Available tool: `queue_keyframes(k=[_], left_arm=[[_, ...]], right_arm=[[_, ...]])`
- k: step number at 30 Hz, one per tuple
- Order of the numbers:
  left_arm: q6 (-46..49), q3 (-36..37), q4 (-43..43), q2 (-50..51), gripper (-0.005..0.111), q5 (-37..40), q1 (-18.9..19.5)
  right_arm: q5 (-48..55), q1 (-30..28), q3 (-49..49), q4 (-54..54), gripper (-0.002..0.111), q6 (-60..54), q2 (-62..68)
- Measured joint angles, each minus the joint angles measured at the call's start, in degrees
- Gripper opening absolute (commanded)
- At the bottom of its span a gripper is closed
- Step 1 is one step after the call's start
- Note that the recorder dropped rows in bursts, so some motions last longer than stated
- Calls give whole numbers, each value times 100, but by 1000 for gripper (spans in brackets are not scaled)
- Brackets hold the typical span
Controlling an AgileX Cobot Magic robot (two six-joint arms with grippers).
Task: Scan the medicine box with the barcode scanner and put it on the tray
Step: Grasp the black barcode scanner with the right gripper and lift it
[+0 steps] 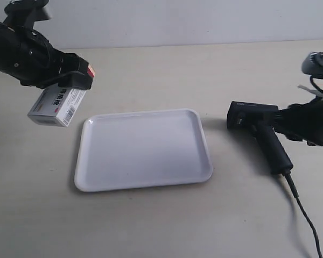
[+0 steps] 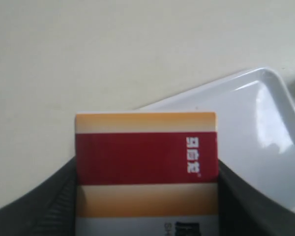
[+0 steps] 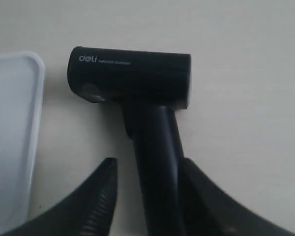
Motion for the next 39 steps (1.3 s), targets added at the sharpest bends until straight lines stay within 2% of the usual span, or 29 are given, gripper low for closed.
queue_keyframes(k=[2, 5, 17, 19, 27, 28, 29, 34, 36, 39], left_arm=[[332, -11, -304, 0, 0, 0, 0], [506, -11, -392, 0, 0, 0, 0], [565, -11, -433, 0, 0, -23, 0], [565, -11, -433, 15, 0, -72, 0], [565, -11, -433, 510, 0, -263, 0], [565, -11, -433, 570, 0, -285, 0], [565, -11, -433, 695, 0, -325, 0], [565, -11, -484, 900, 0, -546, -55], [565, -37, -484, 900, 0, -603, -161], [565, -59, -510, 900, 0, -619, -244]], right_arm=[[-44, 23, -228, -149, 69, 0, 412], [-156, 23, -524, -249, 78, -87, 941], [-387, 23, -1300, -283, 78, -385, 2467], [-498, 23, -1338, -331, 72, -397, 2599], [-675, 23, -1362, -440, 17, -420, 2773], [-675, 23, -1362, -440, 5, -420, 2773], [-591, 23, -1362, -478, 2, -420, 2744], [289, 39, -1362, -593, 0, -420, 1892], [537, 305, -1362, -615, 0, -420, 1515], [601, 1158, -1352, -881, 0, -310, 1402]])
